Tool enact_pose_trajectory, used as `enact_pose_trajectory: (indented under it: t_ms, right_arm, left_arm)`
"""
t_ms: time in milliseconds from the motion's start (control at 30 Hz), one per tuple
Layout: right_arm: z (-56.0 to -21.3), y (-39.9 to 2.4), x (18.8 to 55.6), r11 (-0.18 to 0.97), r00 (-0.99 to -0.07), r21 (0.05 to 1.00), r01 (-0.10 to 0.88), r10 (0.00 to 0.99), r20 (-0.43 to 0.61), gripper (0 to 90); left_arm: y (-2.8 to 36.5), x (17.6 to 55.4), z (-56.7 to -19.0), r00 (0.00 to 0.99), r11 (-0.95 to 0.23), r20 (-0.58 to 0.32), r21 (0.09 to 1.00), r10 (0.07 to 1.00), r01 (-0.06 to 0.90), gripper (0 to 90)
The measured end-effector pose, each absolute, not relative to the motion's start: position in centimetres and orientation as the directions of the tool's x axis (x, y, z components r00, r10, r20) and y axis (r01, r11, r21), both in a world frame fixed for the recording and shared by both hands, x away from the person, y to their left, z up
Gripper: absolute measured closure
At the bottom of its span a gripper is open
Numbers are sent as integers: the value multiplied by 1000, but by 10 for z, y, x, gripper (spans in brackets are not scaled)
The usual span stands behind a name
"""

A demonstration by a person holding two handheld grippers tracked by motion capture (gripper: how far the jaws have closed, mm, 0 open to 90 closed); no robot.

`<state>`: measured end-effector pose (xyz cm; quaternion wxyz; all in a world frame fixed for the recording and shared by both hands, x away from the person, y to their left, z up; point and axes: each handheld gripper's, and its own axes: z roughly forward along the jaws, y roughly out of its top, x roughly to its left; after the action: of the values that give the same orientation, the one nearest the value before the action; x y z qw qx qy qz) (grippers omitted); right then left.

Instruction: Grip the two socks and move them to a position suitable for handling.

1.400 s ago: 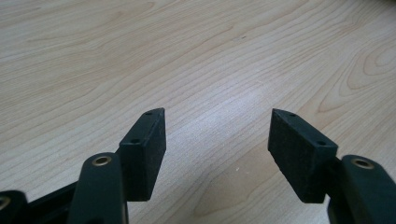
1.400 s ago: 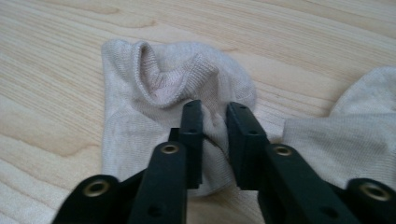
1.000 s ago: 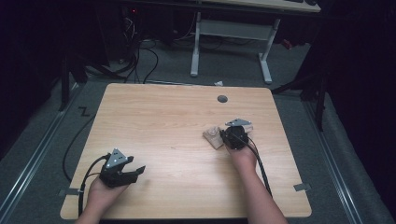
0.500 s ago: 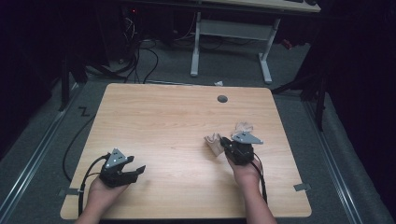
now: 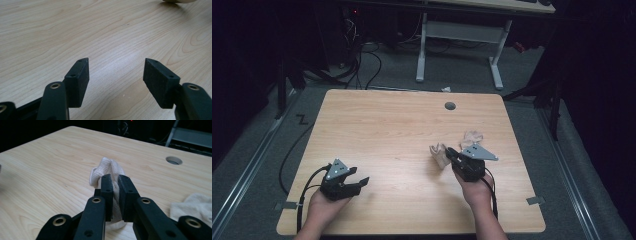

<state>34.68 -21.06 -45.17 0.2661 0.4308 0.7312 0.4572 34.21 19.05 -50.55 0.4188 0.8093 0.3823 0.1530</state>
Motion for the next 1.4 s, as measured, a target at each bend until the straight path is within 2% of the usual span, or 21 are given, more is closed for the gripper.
enact_pose_trajectory:
  t_ms: [400,700,967,1400]
  right_arm:
    - [-441,-160,330,276,-619,907,317,785,-22,832]
    - [-432,-123,316,257,-730,918,300,682,47,831]
    - [-451,-121,324,290,-708,892,347,705,46,831]
    - [-478,-143,341,280,-612,853,441,789,58,826]
  left_arm:
    - [188,341,-506,667,-360,-76,794,741,490,374]
    - [187,340,-505,675,-363,-73,798,734,481,374]
    - [186,340,-505,679,-365,-74,798,730,479,375]
    - [174,336,-506,705,-392,-69,791,706,469,378]
